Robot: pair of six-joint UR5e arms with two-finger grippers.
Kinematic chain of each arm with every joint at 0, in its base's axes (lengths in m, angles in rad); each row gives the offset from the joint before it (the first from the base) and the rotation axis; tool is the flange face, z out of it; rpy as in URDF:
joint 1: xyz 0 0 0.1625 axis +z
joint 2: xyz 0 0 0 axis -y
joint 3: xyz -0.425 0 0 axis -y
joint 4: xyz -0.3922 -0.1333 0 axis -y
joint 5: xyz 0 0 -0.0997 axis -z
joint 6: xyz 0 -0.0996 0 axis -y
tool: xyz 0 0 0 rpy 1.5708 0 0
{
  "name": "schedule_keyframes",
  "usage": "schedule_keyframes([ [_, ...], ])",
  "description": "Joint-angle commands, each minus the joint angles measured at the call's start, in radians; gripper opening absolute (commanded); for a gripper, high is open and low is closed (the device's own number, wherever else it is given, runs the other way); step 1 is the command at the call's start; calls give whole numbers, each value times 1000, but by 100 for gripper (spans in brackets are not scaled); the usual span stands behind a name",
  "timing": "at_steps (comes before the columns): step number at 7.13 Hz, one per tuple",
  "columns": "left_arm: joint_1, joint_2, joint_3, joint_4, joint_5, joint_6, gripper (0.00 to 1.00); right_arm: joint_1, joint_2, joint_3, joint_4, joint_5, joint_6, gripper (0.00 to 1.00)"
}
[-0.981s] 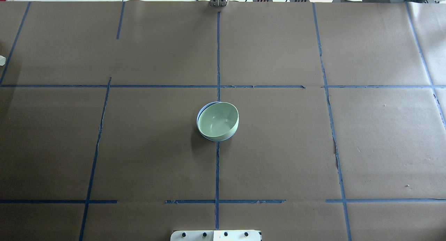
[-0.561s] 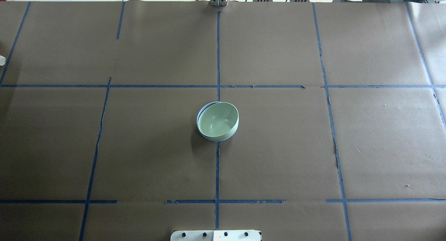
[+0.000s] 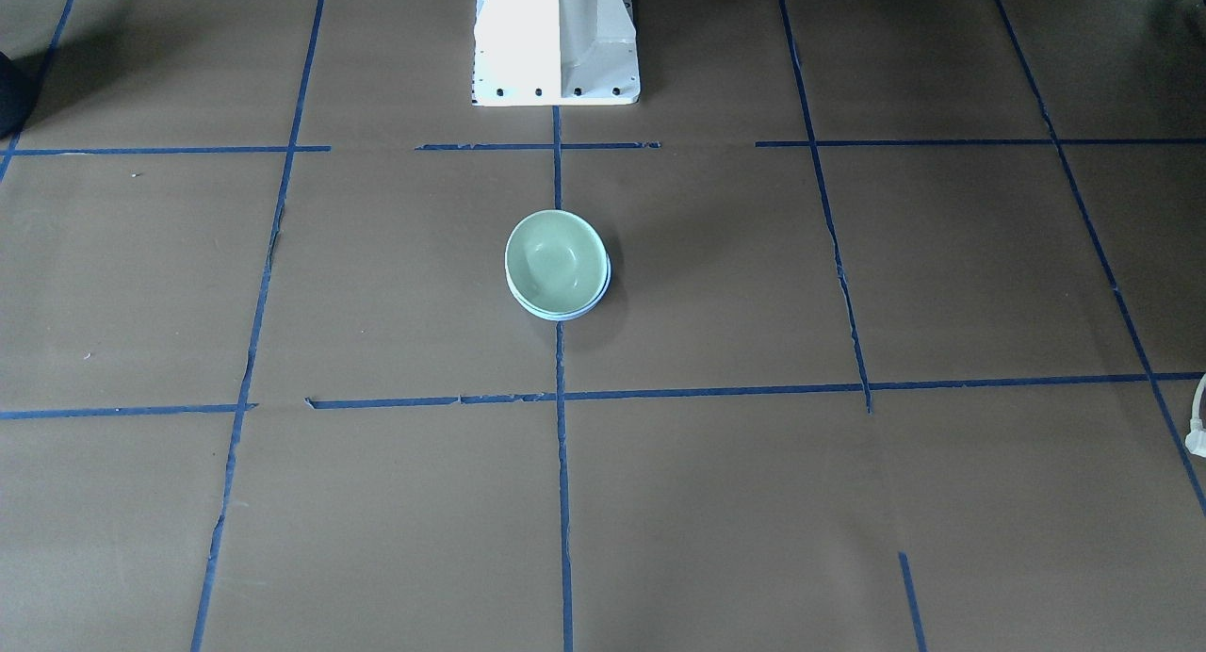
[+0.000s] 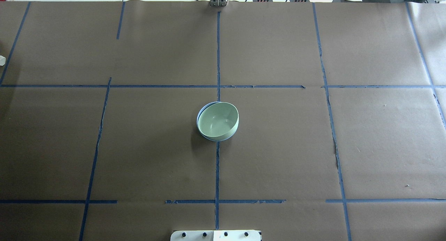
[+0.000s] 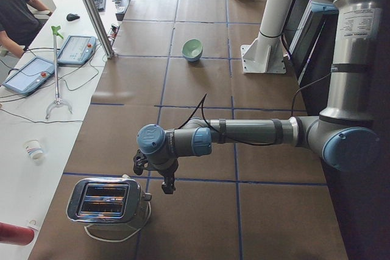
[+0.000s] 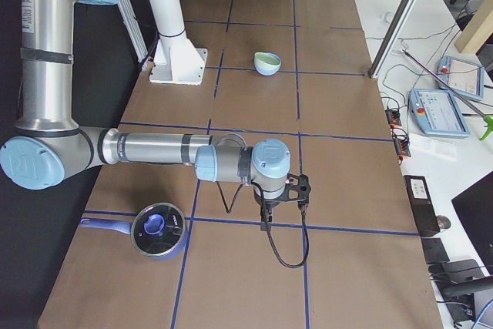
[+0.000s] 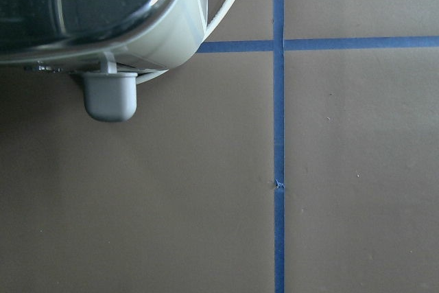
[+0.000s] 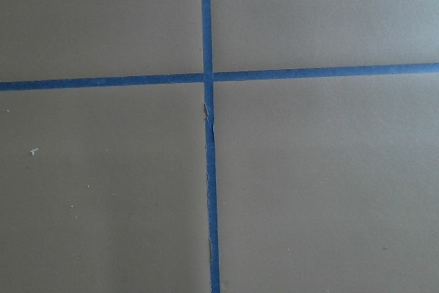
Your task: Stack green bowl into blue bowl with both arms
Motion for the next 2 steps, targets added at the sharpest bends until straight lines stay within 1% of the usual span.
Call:
schedule_keyframes([
  [1,-2,4,-4,-4,-2,1,100,0,0,4,5,2,-2,100],
  [2,-2,19,-9,-7,-2,1,100,0,1,4,6,2,-2,100],
])
